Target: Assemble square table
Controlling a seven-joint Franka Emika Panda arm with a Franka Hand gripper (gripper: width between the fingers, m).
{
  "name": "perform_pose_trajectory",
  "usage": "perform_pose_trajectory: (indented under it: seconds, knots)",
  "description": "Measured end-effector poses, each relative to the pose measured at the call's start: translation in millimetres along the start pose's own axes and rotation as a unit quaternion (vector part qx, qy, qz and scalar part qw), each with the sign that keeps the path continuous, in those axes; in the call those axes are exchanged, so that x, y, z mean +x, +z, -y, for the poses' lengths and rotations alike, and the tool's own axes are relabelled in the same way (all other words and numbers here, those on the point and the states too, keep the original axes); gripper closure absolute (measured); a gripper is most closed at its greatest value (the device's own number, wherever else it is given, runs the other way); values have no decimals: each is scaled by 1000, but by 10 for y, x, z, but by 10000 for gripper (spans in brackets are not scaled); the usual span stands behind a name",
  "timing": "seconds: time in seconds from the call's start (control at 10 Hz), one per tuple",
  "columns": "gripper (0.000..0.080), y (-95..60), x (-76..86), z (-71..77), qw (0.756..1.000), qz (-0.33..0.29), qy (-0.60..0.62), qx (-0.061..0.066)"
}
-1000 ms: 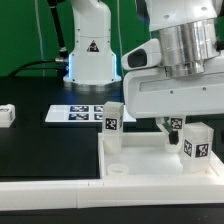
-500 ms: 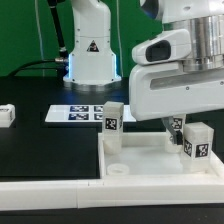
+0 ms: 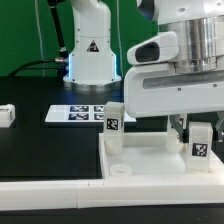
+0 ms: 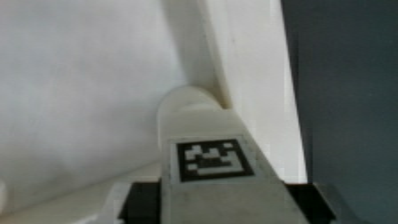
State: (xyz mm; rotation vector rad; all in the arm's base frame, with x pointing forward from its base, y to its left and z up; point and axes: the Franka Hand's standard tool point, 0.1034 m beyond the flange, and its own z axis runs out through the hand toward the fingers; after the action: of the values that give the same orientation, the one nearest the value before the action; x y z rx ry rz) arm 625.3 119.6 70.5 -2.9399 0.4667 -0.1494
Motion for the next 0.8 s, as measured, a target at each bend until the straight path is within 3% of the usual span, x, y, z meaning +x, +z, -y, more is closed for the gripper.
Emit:
perform_pose_trajectory:
  seconds: [0.2,0.3,0.6,0.7,0.8]
  knots:
    - [503,-15,7,-3,989,1,148,-1]
    - [503,-3,-13,-1,964,3,267,0]
    - [505,7,3,-16,866,33,497,35]
    - [505,7,-1,-10,857,34,512,36]
    - [430,9,-3,-9,862,34,505,36]
